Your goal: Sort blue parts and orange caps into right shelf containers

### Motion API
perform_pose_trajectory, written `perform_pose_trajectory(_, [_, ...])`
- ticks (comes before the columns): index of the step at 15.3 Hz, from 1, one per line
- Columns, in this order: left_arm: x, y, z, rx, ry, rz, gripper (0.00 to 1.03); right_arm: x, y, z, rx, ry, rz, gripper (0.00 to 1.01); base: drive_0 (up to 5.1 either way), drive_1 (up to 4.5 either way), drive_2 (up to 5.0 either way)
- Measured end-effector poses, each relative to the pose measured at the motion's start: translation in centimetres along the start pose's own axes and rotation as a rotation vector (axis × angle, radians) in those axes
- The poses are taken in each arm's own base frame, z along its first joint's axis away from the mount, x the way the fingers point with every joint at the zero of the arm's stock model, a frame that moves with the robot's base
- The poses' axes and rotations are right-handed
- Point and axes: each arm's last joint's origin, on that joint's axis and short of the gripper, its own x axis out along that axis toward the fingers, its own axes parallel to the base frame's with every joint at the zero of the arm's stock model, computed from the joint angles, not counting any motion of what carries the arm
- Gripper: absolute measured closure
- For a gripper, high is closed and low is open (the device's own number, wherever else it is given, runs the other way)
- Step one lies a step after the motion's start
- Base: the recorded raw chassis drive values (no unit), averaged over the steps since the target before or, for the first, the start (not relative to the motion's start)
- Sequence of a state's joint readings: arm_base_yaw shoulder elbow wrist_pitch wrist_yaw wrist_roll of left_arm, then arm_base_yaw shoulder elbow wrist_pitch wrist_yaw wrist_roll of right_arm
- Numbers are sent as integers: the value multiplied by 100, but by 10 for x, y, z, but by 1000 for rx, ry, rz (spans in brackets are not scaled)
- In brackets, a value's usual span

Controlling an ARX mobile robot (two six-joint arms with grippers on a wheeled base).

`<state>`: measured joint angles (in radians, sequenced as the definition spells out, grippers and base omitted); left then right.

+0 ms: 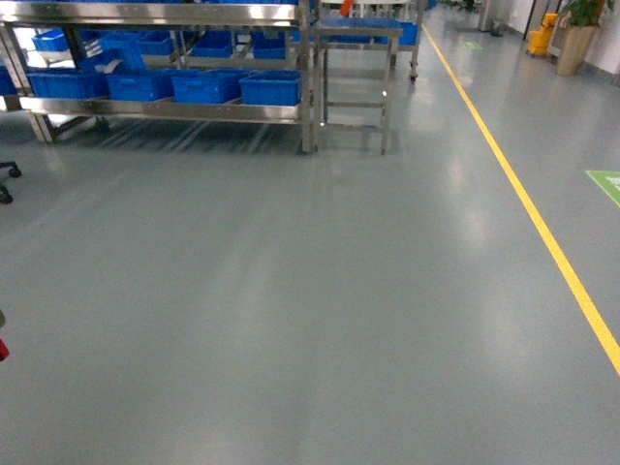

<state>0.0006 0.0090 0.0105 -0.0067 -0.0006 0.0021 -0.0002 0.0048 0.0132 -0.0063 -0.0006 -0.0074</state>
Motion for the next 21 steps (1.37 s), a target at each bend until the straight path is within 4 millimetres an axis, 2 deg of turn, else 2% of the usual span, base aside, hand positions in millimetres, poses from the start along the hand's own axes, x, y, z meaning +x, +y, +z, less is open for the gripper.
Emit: perform_pose_trajectory(21, [0,0,0,0,1,-3,59,0,0,0,0,0,0,57,-149,-149,-149])
